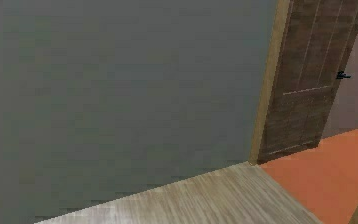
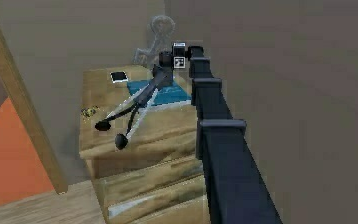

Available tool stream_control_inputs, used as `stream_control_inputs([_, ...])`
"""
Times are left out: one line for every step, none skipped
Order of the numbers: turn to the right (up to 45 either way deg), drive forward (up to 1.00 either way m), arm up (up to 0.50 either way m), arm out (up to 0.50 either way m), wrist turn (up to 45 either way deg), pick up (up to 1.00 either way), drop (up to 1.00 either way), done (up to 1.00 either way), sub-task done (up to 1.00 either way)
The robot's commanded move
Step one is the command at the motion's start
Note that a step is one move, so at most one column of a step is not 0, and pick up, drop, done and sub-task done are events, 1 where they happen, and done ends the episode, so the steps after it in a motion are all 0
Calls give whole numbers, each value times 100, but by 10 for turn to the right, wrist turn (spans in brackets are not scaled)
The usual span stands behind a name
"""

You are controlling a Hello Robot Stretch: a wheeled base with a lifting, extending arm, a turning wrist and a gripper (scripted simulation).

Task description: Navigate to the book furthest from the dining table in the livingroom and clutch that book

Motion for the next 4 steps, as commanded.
stream_control_inputs([0,0,0,0,450,0,0,0,0])
stream_control_inputs([0,0,0,0,450,0,0,0,0])
stream_control_inputs([0,0,-8,0,0,0,0,0,0])
stream_control_inputs([0,0,0,0,0,100,0,0,0])
